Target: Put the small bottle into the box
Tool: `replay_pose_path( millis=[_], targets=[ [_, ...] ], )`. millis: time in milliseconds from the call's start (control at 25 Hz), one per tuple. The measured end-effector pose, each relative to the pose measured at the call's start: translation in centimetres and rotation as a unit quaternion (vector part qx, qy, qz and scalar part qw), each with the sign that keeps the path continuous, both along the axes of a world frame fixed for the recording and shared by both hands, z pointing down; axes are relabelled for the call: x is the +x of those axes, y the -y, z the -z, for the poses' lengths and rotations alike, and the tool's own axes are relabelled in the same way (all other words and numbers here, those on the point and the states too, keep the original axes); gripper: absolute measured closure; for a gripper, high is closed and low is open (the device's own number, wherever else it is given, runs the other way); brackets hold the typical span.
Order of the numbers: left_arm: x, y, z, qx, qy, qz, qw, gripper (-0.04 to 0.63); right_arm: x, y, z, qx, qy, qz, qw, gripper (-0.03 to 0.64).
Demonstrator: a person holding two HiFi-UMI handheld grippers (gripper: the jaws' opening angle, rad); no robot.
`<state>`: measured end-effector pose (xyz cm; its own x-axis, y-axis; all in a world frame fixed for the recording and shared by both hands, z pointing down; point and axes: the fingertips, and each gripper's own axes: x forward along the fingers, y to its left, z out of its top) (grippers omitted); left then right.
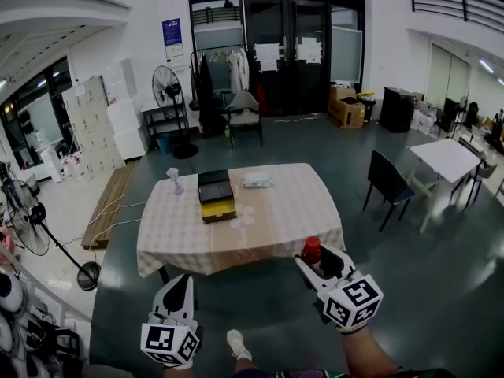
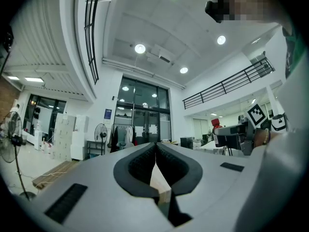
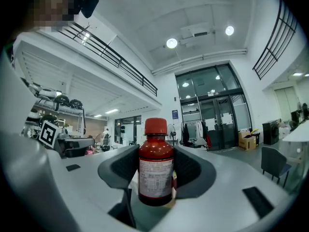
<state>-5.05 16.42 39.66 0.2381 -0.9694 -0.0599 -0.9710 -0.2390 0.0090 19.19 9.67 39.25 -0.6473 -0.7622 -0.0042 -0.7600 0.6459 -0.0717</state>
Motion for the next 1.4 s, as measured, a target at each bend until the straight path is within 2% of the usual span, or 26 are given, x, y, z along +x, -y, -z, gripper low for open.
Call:
replay_pose_path(
  millis=[440, 680, 1040, 1400],
  targets=[
    [-5.2, 9.2, -0.2, -0.010, -0.012, 0.007, 0.9999, 0.571, -5.2, 9.4, 1.0, -0.006, 0.003, 0.010, 1.000, 0.391],
    [-8.9, 15.2, 1.2, -0.011, -0.012, 0.007, 0.9998, 0.571, -8.4, 15.4, 2.5, -0.007, 0.009, 0.006, 1.000, 0.391],
    [-15.6, 24.5, 3.3, -0.014, -0.015, 0.002, 0.9998, 0.571, -15.4, 24.6, 4.4, -0.009, 0.010, 0.002, 1.000, 0.391],
    [-21.2, 30.9, 2.1, -0.018, -0.025, -0.008, 0.9995, 0.571, -21.5, 31.6, 3.5, -0.025, 0.010, 0.000, 1.000, 0.391]
  ],
)
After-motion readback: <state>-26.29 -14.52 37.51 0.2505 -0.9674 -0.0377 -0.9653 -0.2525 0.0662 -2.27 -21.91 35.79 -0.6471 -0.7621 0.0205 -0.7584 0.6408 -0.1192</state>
